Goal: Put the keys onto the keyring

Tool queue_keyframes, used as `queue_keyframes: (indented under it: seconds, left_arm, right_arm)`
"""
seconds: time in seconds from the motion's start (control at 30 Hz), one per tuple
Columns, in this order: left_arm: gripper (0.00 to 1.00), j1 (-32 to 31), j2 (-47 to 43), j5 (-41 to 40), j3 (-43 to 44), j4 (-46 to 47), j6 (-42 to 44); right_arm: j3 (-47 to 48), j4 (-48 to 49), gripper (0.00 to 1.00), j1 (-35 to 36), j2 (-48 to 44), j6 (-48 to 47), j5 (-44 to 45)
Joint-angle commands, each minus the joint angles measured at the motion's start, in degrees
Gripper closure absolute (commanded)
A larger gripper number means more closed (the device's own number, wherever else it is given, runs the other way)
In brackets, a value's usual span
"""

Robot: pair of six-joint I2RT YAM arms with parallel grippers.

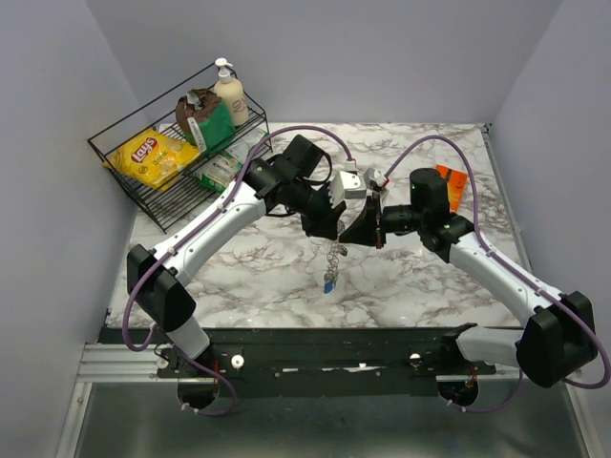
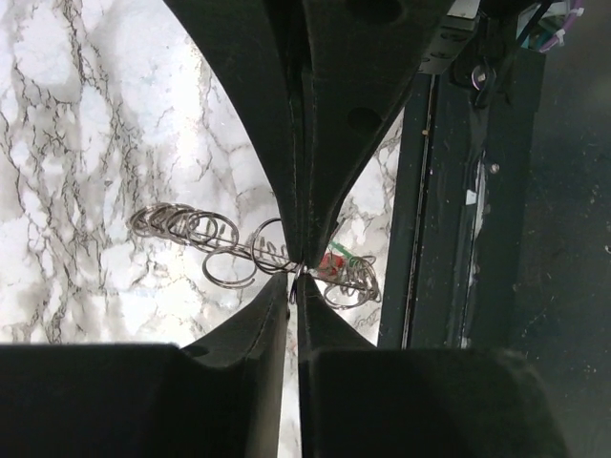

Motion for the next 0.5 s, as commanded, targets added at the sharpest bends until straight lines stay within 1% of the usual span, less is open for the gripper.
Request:
queue_keyframes:
  seconds: [0.0, 0.07, 0.1, 0.3, 0.37, 0.4, 0.47]
  left_arm:
    - [0.91, -0.5, 0.4, 0.1, 1.5, -0.8, 0.9]
    - [0.99, -0.6, 0.4, 0.2, 1.4, -0.8, 1.0]
    - [1.00, -0.7, 0.5, 0.4, 1.4, -0.8, 1.0]
    - [1.00, -0.7, -0.3, 0.7, 0.6, 0.5, 1.0]
    - [1.00, -0.7, -0.8, 1.0, -0.4, 2.0, 0.3]
    - [1.00, -0.7, -1.2, 1.2, -0.9, 2.6, 0.0]
    - [1.00, -0.7, -1.7, 1.6, -2.4, 4.7, -0.5]
  right_arm:
    - [1.7, -0.1, 1.00, 0.3, -1.7, -0.4, 0.4]
    - [1.8, -0.1, 1.00, 0.3, -1.8, -0.4, 0.6]
    - [1.8, -0.1, 1.00, 0.3, -1.9, -0.4, 0.7]
    - [1.7, 0.1, 0.99, 0.3, -2.2, -0.4, 1.0]
    - [1.1, 0.4, 0.94, 0.3, -3.1, -0.6, 1.3]
    - [0.9, 0.6, 0.86, 0.3, -3.3, -0.5, 1.4]
    - [0.6, 1.4, 0.77, 0.3, -4.2, -0.4, 1.7]
